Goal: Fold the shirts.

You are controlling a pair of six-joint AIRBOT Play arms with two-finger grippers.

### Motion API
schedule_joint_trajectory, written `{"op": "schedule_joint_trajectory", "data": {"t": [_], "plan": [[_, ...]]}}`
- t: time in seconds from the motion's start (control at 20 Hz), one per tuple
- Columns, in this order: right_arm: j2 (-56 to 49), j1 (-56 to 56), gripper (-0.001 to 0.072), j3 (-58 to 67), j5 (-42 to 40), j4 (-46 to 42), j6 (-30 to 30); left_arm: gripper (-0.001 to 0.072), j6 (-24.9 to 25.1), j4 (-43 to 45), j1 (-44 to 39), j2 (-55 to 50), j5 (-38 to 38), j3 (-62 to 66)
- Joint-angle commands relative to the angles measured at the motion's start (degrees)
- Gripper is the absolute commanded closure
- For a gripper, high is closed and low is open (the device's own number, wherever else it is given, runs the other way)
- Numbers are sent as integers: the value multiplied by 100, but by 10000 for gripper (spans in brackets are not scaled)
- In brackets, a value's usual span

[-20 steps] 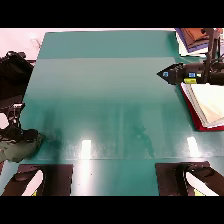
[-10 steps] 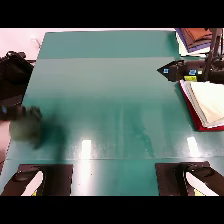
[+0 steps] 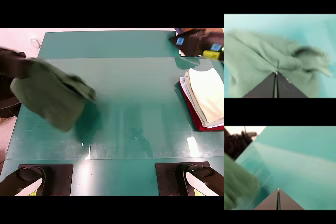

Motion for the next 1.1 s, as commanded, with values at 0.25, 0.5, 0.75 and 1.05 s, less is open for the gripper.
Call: {"op": "schedule_joint_trajectory", "data": {"t": [0.25,0.5,0.75,1.05], "plan": [[-4,-2,693,870,138,-479,129,667,297,-1108,-2140,-2732,1034,409],[-109,-2,693,809,461,-472,131,88,483,-1718,-1574,-2970,1596,579],[-354,-2,693,809,837,-463,131,87,94,-1742,546,-2979,1113,435],[-616,-2,693,809,879,-461,131,87,-4,-2013,2330,-2983,1563,-1102]]}}
